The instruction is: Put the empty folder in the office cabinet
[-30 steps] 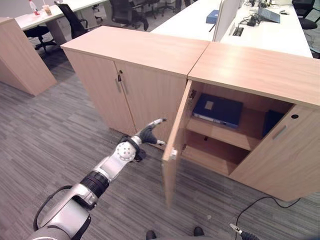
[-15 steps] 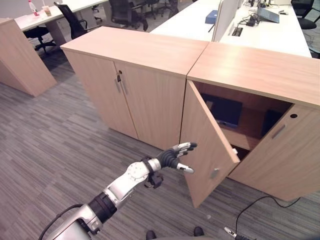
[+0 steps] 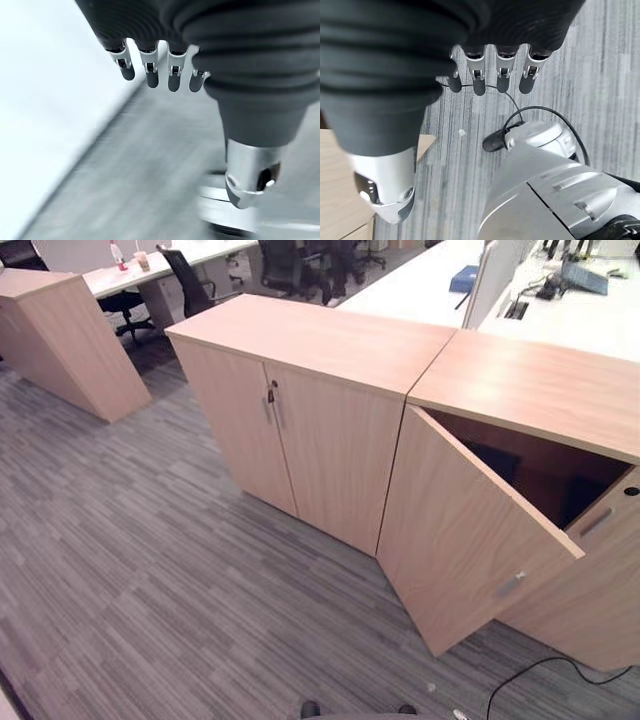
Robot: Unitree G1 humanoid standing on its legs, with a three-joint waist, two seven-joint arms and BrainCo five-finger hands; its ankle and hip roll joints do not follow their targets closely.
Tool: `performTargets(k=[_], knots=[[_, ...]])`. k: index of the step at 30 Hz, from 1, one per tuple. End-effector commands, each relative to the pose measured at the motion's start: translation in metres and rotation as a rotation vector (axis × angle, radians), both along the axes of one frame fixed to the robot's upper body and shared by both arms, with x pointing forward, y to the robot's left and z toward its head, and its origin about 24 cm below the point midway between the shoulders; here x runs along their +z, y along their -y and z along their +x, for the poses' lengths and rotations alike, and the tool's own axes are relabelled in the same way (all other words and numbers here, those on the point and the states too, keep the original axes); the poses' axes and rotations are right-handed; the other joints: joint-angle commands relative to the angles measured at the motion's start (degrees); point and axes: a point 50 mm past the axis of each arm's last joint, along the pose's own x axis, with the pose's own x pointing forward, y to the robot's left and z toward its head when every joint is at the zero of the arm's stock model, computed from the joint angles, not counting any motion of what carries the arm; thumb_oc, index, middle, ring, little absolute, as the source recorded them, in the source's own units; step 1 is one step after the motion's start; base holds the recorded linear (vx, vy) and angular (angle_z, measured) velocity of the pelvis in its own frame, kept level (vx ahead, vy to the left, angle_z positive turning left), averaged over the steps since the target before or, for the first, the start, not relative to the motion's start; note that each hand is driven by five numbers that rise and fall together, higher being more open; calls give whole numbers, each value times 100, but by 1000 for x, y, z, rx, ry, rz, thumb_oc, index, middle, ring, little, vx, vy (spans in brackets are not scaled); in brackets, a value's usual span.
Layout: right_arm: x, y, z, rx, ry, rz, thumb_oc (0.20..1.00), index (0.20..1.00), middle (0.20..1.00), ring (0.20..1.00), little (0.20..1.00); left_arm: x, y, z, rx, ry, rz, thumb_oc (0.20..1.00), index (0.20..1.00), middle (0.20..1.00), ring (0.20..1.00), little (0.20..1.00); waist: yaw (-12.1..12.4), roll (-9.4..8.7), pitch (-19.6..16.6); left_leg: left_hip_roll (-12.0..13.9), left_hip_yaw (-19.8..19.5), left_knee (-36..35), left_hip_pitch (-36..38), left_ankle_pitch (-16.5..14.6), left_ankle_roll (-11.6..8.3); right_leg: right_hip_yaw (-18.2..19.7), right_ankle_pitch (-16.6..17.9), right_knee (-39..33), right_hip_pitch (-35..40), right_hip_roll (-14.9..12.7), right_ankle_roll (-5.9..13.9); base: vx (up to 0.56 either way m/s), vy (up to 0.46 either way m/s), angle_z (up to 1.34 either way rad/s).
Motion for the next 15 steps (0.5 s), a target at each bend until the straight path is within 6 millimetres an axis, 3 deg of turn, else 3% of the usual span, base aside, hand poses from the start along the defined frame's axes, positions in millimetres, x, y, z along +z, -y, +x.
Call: performTargets(k=[1,5,7,8,10,14,15], knots=[[2,-3,22,1,44,6,1000,1000,1000,1000,1000,-6,-10,73,-100,265,11,1000,1000,1000,1000,1000,-39,78,154,-94,-297,72,-165,-555,120,-199,312,182,-485,-440,491,-64,35,-23],[0,-9,24,46,16,17,1000,1000,1000,1000,1000,-5,-9,95,-152,326,1,1000,1000,1000,1000,1000,-27,58,303,8,-153,72,-223,-481,100,-544,426,518,-733,-343,451,-96,-13,-36],[0,-9,27,62,22,19,1000,1000,1000,1000,1000,-3,-8,116,-220,379,10,1000,1000,1000,1000,1000,-34,126,388,91,-159,72,-225,-441,89,-542,192,835,-705,-329,409,-102,-17,-33],[1,-9,27,62,23,19,1000,1000,1000,1000,1000,-3,-8,116,-220,379,10,1000,1000,1000,1000,1000,-27,126,375,93,-151,72,-245,-431,88,-534,205,831,-727,-326,406,-103,-28,-15],[1,-9,31,75,32,15,1000,1000,1000,1000,1000,2,-4,148,-311,472,28,1000,1000,1000,1000,1000,-8,231,388,202,-145,72,-280,-389,67,-499,-48,1373,-547,-447,246,-141,-68,-6],[0,-12,27,74,17,4,1000,1000,1000,1000,1000,10,1,177,-409,581,81,1000,1000,1000,1000,1000,120,122,203,156,-119,72,-346,-345,51,-210,-12,1365,-278,-582,279,-73,-110,6],[0,-14,29,67,24,2,1000,1000,1000,1000,1000,11,2,183,-424,598,95,1000,1000,1000,1000,1000,151,76,150,145,-119,72,-339,-331,31,-244,-204,1152,-94,-534,333,-27,-98,-16]])
